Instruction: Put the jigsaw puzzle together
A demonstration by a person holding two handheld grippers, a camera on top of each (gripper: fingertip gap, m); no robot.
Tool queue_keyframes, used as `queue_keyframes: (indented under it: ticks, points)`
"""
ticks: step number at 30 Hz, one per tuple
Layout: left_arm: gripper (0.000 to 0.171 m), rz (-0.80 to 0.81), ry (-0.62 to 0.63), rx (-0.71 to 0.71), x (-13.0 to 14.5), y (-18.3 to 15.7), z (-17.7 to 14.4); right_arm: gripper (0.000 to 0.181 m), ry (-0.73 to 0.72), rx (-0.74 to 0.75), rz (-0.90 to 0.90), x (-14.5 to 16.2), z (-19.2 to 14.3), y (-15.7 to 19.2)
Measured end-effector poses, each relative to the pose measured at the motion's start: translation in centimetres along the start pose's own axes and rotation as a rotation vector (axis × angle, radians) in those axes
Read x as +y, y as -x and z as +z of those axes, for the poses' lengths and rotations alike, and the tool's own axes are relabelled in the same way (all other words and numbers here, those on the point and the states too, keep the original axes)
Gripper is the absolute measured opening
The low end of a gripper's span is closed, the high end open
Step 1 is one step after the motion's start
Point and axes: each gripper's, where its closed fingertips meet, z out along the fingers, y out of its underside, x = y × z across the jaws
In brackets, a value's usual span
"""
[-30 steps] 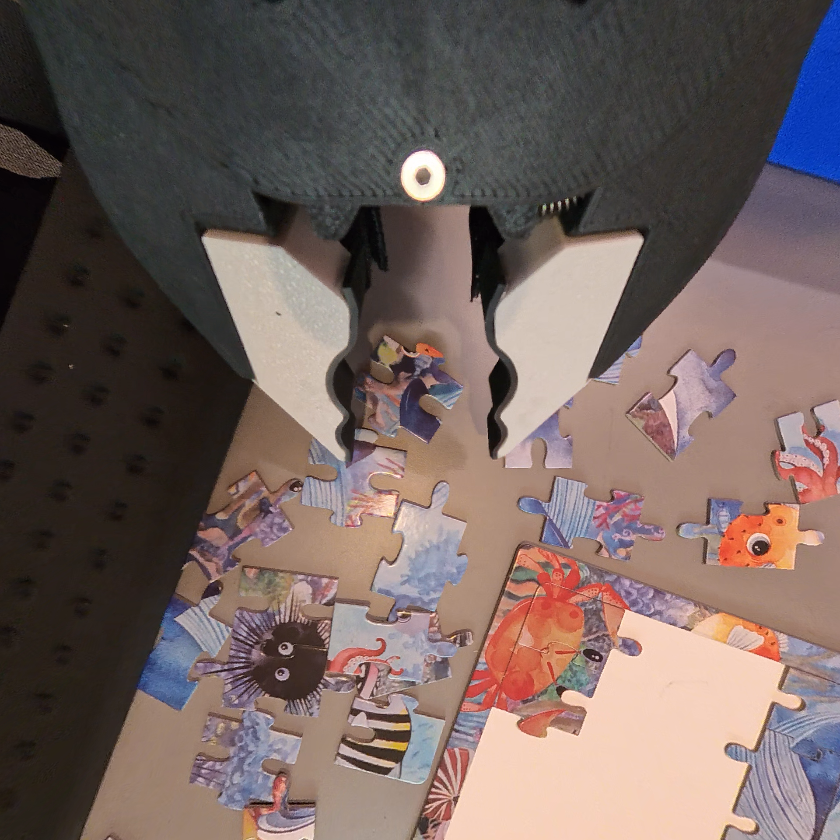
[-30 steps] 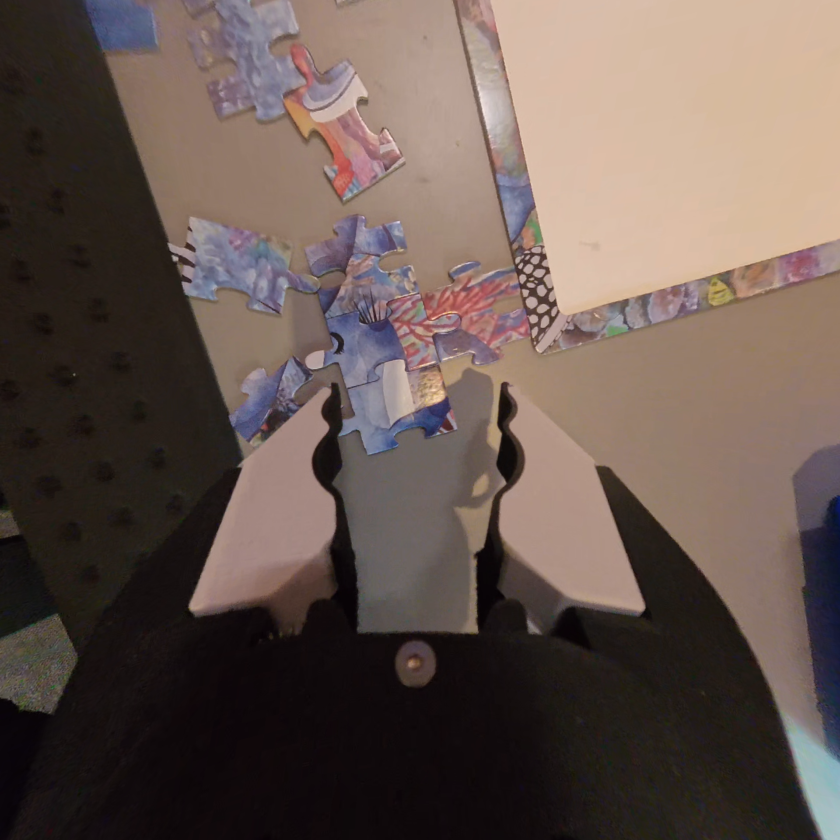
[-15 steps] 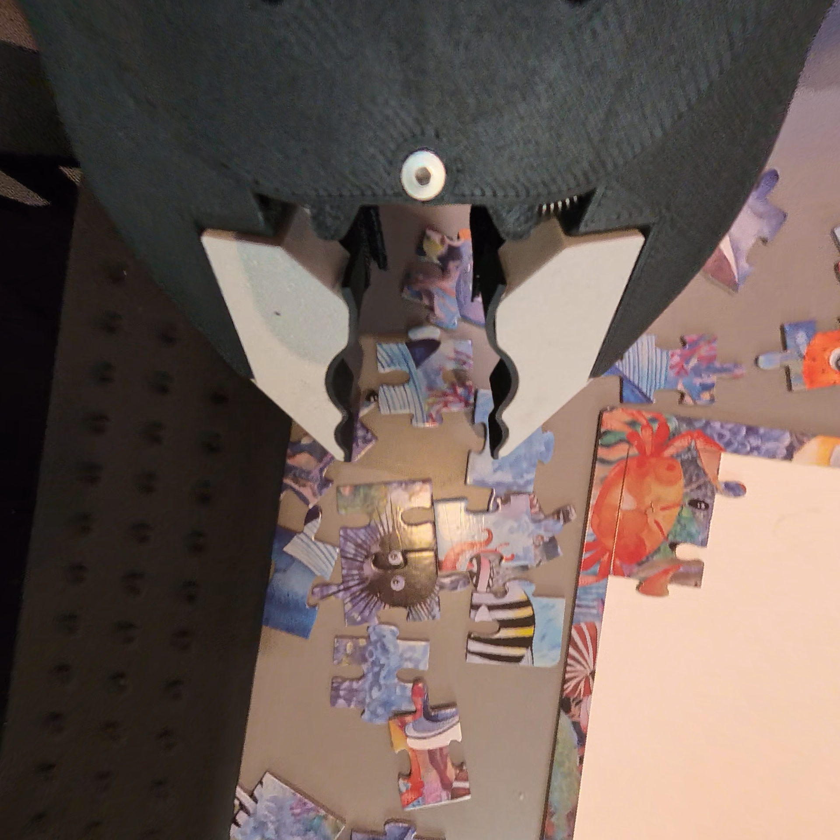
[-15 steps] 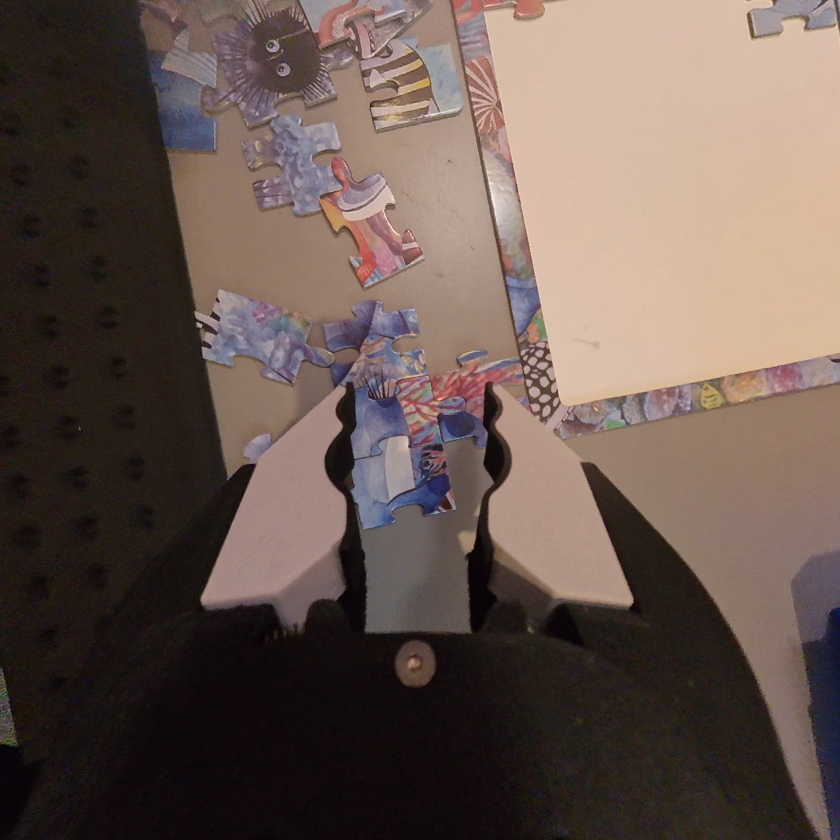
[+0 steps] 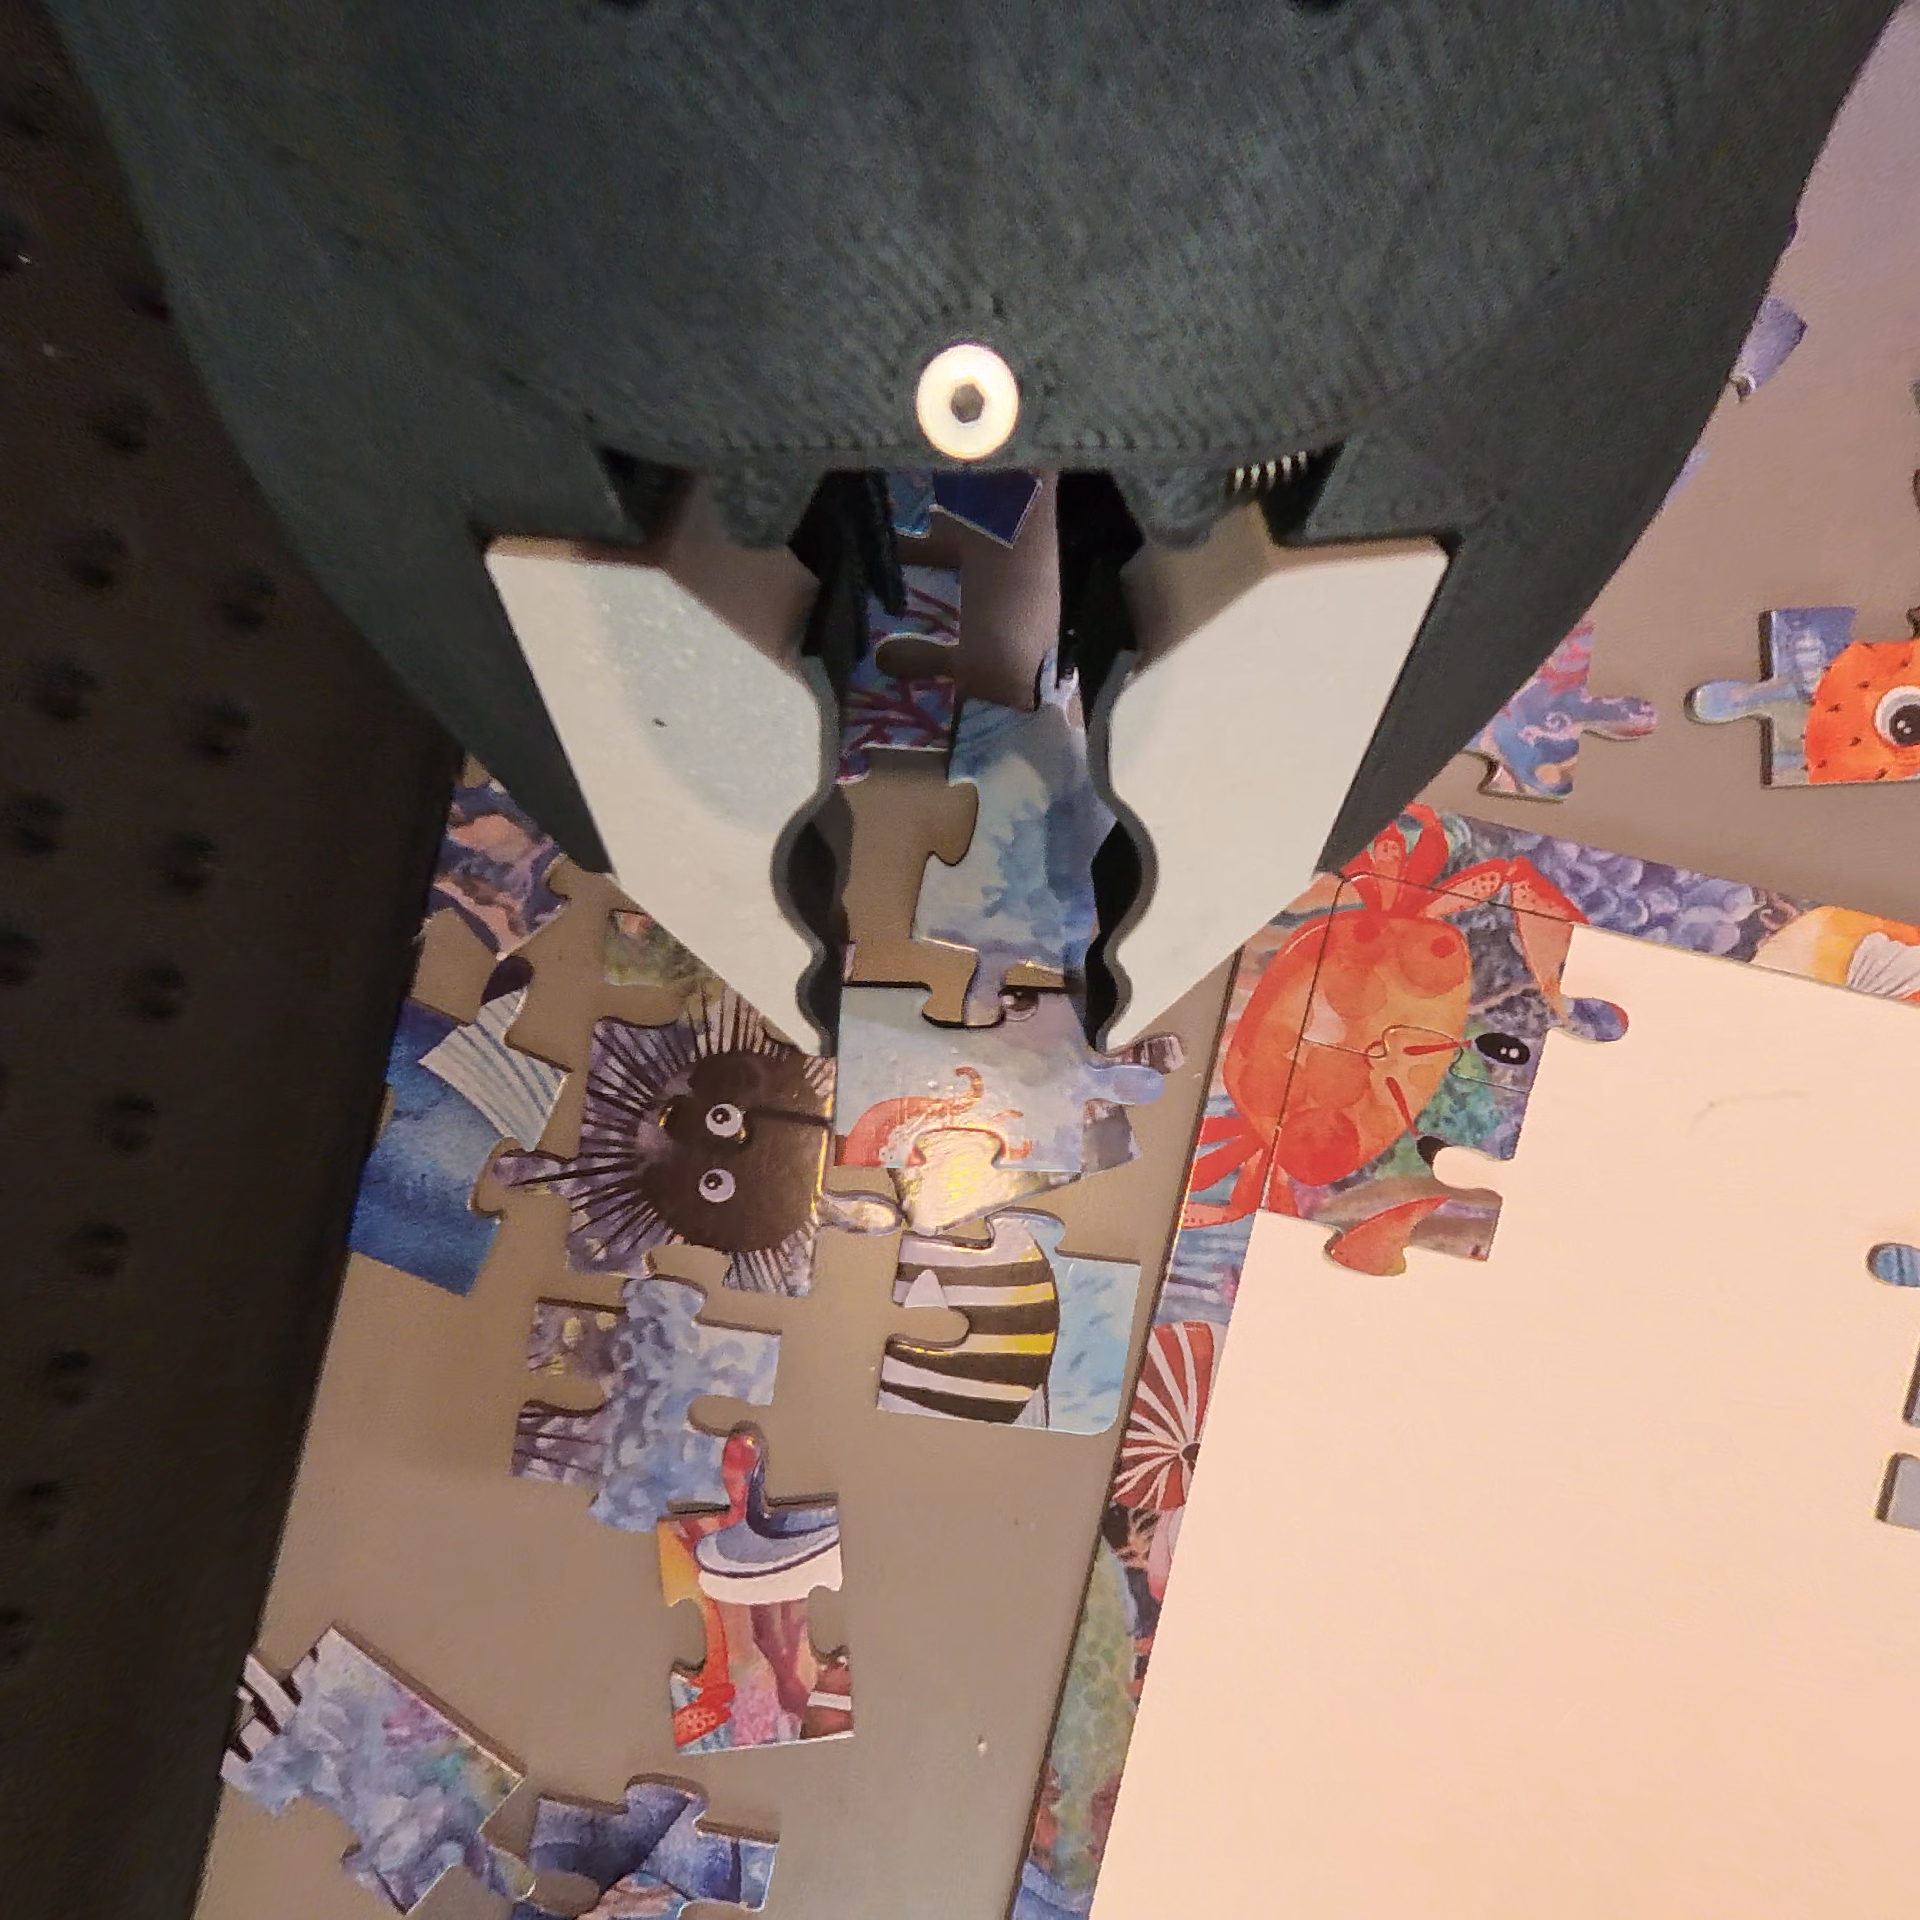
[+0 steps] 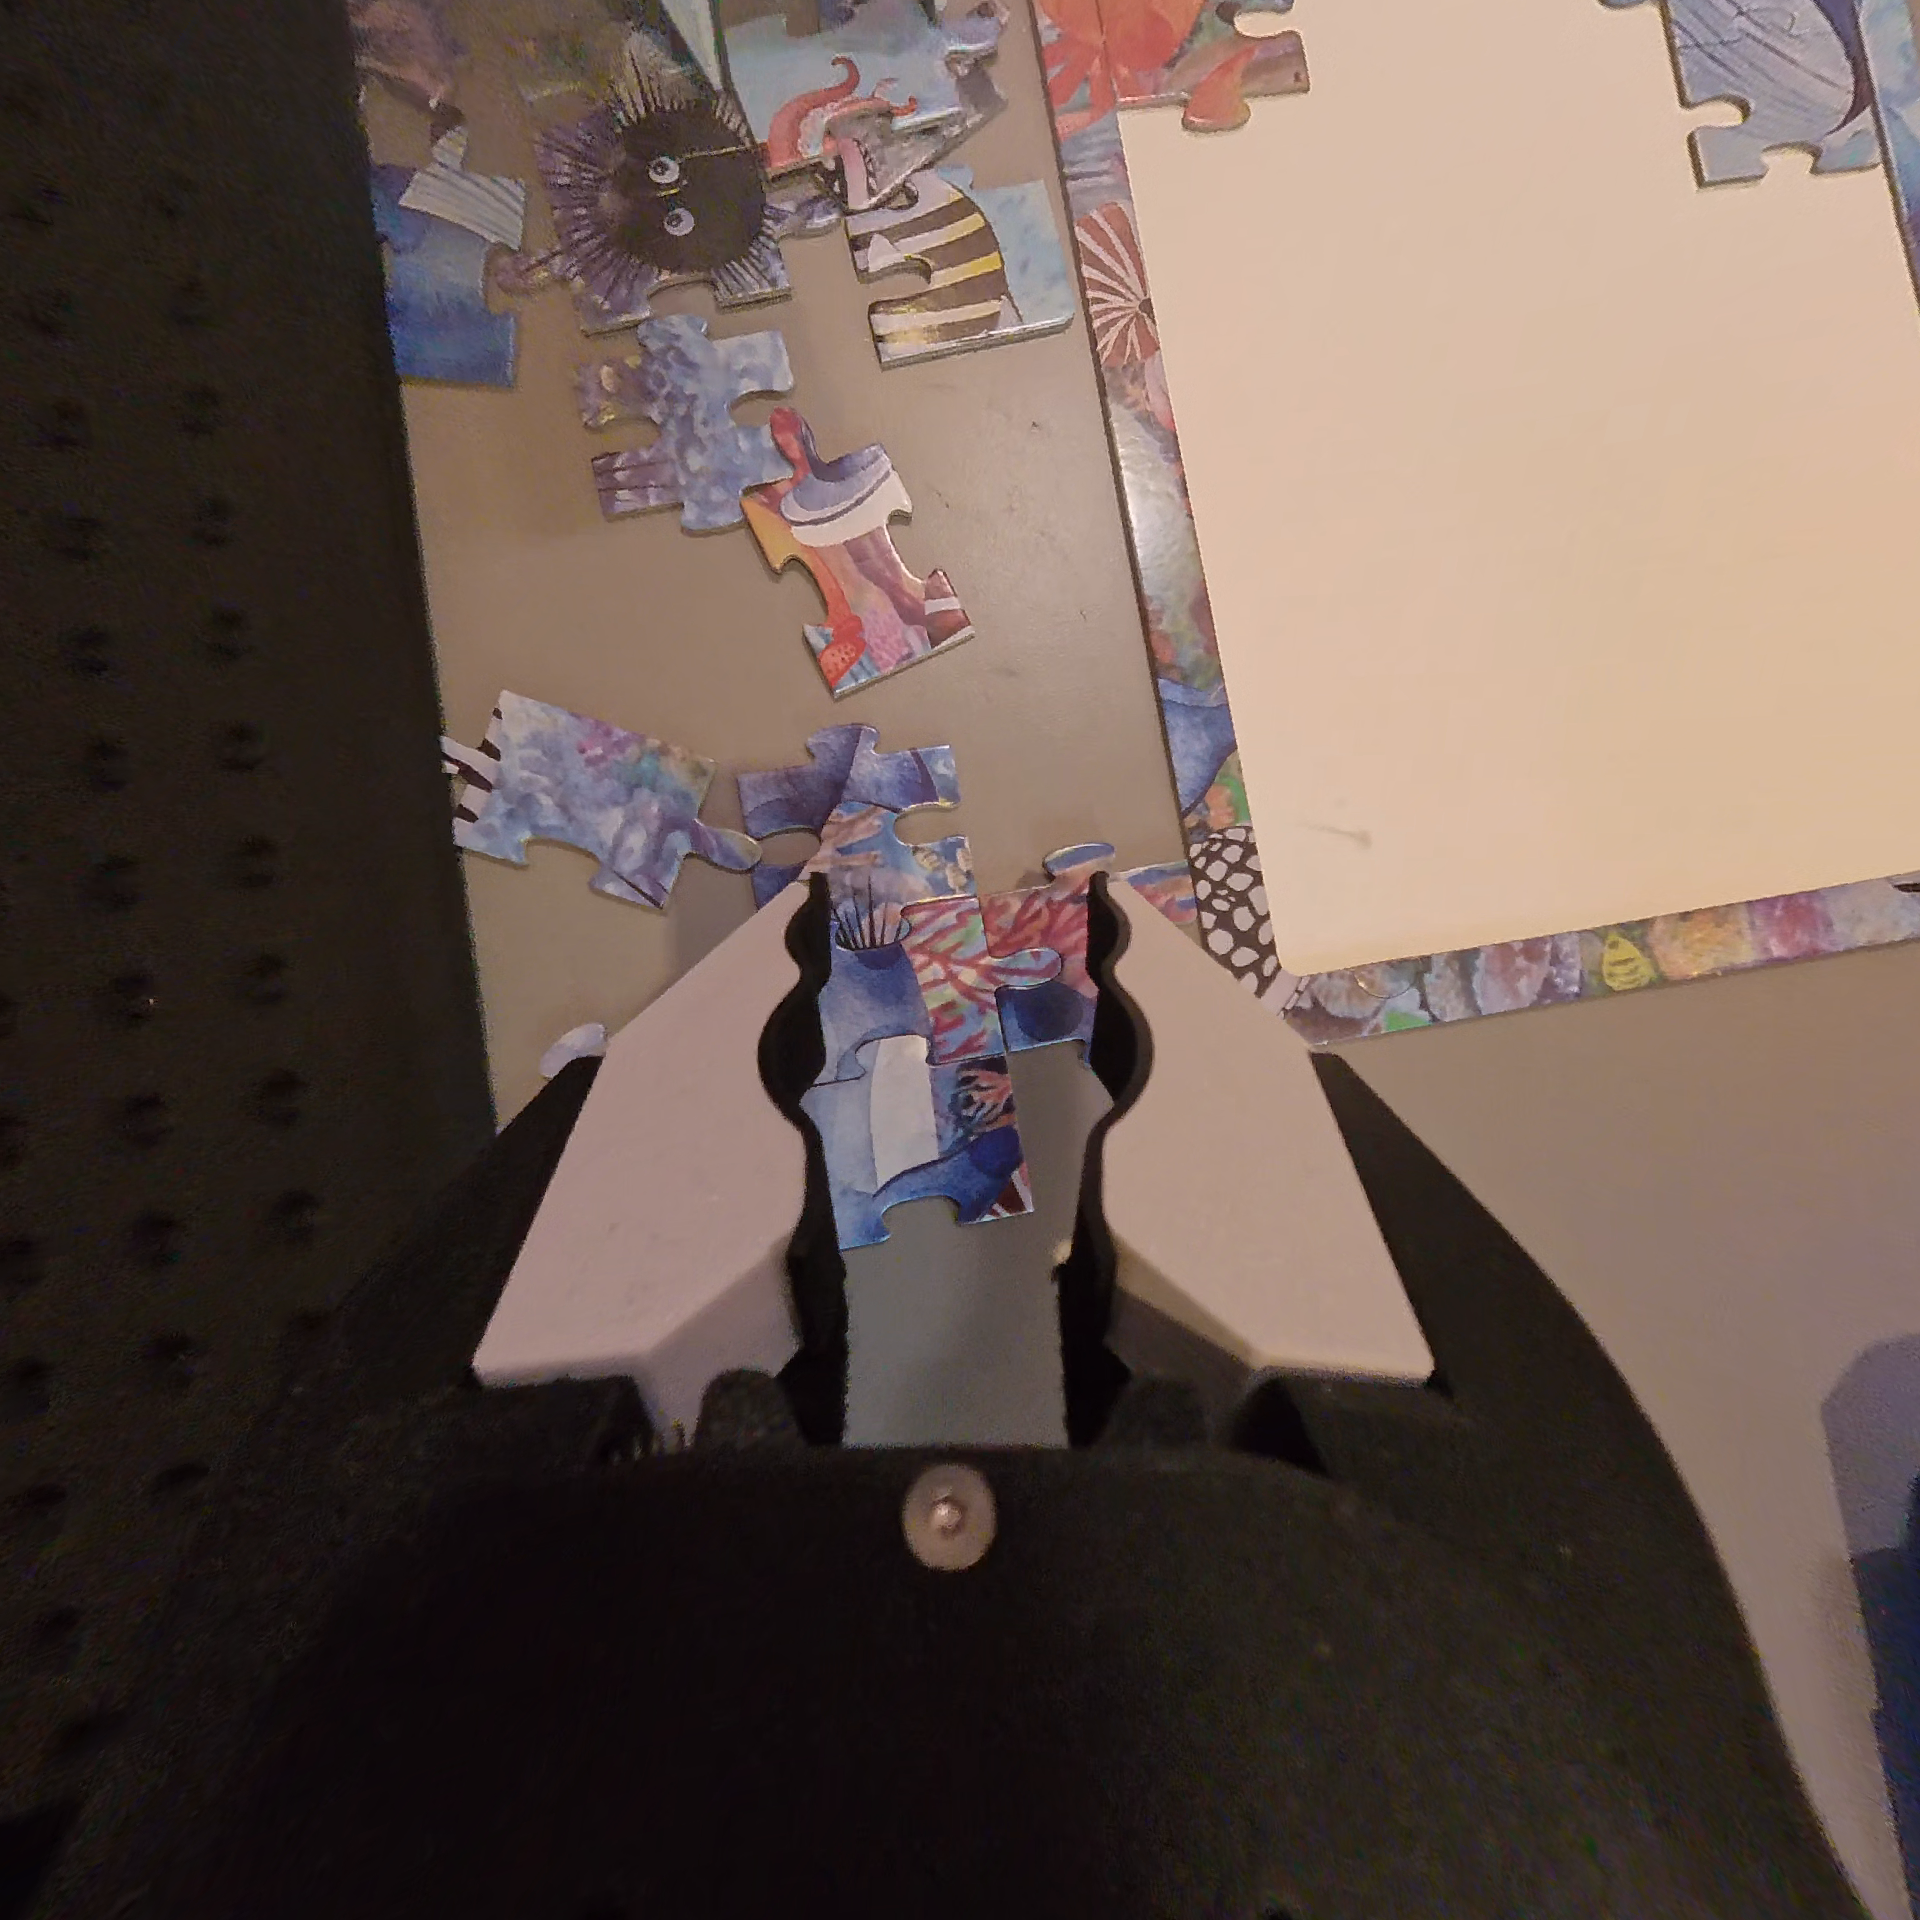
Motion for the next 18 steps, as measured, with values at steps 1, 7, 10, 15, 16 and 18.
queue_keyframes:
  ticks: [1, 7, 10, 15, 16, 18]
  points:
    - [0.046, -0.004, -0.007, -0.002, 0.0, 0.0, 0.0, 0.048, -0.003, -0.001, 0.000, 0.0, 0.0, 0.0]
    - [0.046, 0.039, -0.037, -0.064, -0.2, 0.2, -0.2, 0.047, -0.074, 0.008, 0.014, -2.0, -0.9, -0.2]
    - [0.046, 0.091, -0.050, -0.120, -0.7, 0.4, -0.7, 0.047, -0.134, 0.008, 0.051, -4.1, -1.3, -0.4]
    - [0.046, 0.188, -0.101, -0.209, -2.3, 0.6, -1.9, 0.049, -0.193, -0.038, 0.035, -8.7, -0.4, 0.4]
    - [0.046, 0.206, -0.113, -0.223, -2.6, 0.5, -2.2, 0.050, -0.191, -0.048, 0.022, -9.4, 0.0, 0.7]
    - [0.046, 0.260, -0.137, -0.254, -3.4, 0.1, -2.6, 0.050, -0.171, -0.064, 0.025, -10.6, 1.1, 1.1]
